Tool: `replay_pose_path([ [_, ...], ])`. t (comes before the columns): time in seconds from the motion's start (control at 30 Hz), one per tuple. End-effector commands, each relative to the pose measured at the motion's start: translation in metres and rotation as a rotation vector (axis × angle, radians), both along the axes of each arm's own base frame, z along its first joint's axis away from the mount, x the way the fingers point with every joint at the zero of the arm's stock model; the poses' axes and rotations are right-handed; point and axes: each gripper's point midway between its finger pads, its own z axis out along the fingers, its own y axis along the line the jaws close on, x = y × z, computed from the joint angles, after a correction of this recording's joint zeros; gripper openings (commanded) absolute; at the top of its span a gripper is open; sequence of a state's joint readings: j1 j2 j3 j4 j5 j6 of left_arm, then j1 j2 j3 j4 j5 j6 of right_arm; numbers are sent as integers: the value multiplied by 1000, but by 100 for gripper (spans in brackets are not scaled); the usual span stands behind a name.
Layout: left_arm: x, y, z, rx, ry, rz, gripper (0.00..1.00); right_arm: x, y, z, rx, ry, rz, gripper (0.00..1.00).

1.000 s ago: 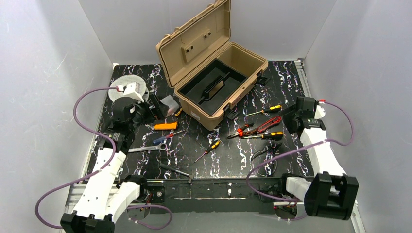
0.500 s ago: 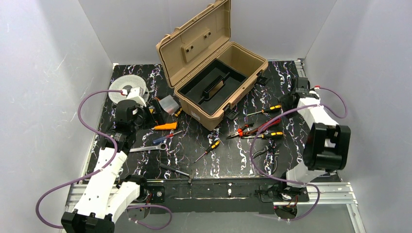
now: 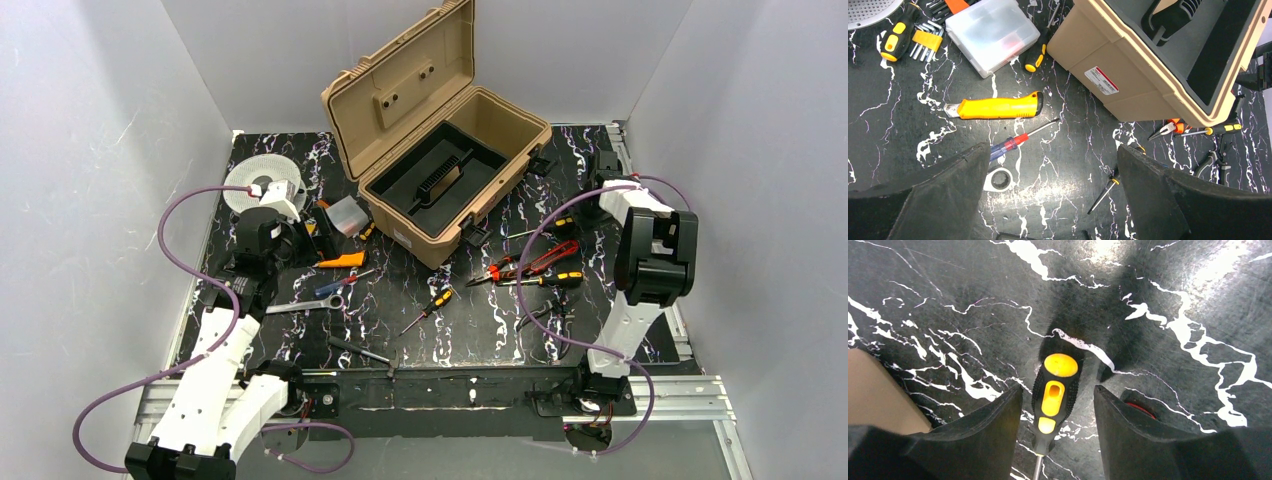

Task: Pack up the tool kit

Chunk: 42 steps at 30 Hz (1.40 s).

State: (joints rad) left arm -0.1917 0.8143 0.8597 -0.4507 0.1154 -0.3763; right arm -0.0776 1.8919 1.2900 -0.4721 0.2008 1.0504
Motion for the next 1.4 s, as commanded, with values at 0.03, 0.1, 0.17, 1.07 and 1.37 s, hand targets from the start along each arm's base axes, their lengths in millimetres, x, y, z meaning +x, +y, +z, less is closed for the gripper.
replay_pose_path([
  [0.03,0,2,14,11,-38,-4,98,6,0,-2,12,15,-16,54],
  [0.1,0,3,13,12,-34,-4,98,6,0,-2,13,9,-1,38],
  [0.17,-1,2,13,14,-35,-9,98,1,-4,5,-1,-4,-2,17],
  [1.07,1,-4,14,-6,-39,-44,98,-2,43,369,-625,-1121,430,1],
  [1.37,0,-4,14,-5,-44,-52,98,47,77,412,-746,-1209,514,1],
])
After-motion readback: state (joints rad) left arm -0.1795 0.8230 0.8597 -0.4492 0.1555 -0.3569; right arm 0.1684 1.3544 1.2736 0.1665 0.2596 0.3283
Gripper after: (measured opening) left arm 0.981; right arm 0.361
